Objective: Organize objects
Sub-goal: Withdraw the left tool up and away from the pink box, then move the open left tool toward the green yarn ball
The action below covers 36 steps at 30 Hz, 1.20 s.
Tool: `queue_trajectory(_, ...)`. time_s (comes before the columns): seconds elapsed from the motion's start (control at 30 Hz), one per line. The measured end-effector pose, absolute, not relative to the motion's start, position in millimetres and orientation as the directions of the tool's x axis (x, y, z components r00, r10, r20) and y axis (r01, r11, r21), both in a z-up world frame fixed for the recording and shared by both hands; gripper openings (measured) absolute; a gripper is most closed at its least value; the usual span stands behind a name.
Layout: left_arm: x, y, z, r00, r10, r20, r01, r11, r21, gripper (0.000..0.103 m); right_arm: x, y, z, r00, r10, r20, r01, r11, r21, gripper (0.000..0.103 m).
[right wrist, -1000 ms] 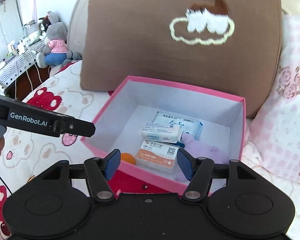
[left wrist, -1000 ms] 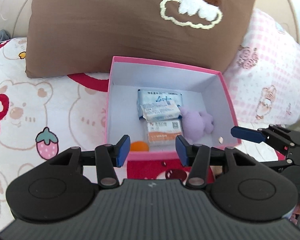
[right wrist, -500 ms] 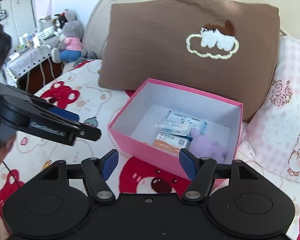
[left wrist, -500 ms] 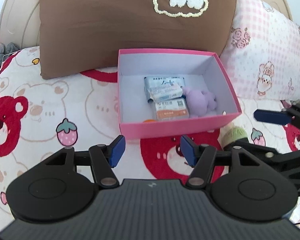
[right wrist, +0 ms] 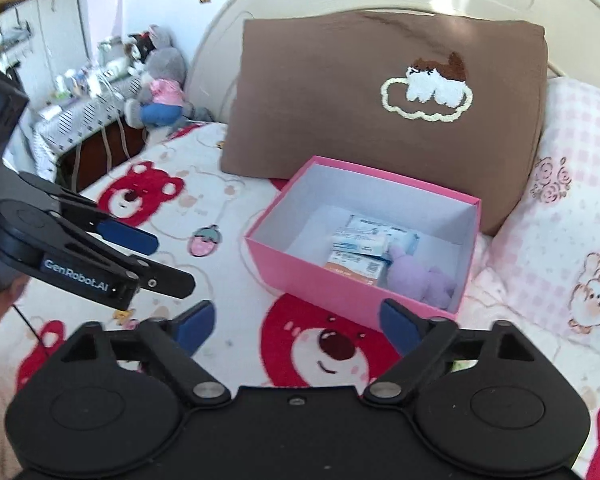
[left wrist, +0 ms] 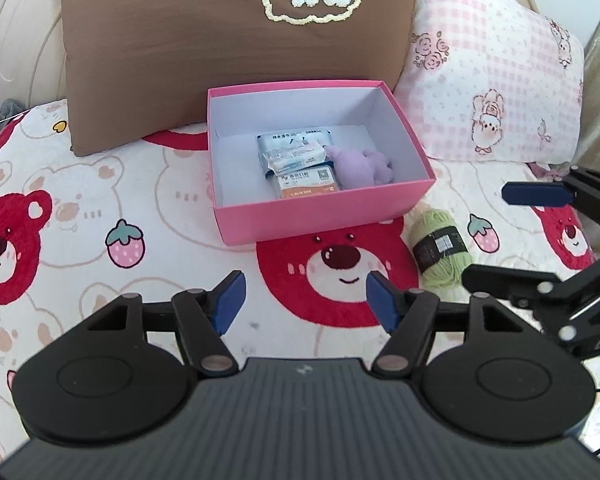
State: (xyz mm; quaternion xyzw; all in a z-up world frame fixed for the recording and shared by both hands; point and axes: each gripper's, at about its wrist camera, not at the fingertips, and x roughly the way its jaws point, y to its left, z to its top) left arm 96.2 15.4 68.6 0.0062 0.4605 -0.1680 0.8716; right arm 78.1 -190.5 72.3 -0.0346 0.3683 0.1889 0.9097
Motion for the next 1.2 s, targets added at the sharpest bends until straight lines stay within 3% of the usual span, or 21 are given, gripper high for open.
queue_trajectory(0.1, 89, 18, 70, 0.518, -0.298, -0.801, 0.306, 0.940, -0.152, 0.075, 70, -191, 73, 0.657, 0.314, -0.686, -0.371, 0.926, 0.069, 0.097)
queue_trajectory(0.17, 85, 20, 70, 0.509, -0.316, -0.801, 0.306, 0.936, -0.175, 0.087, 67, -192, 71, 0.648, 0.305, -0.698, -0.368, 0.928, 0.064, 0.098)
queue_trajectory(0.47, 67, 13, 60, 0.458, -0.317, -0.831, 0.333, 0.927, -0.170, 0.101, 62, -206, 67, 0.559, 0.401, -0.726, -0.388, 0.900, 0.198, 0.101)
queue_trajectory(0.57, 65, 11, 55, 0.441, -0.325, -0.837, 0.329, 0.926, -0.187, 0.101, 58, -214, 68, 0.515, 0.465, -0.720, -0.402, 0.873, 0.276, 0.103)
queue_trajectory(1.2, 64, -19, 20, 0.344, -0.367, -0.865, 0.324, 0.910, -0.258, 0.103, 41, -237, 29, 0.429, 0.376, -0.822, -0.348, 0.908, 0.234, 0.103)
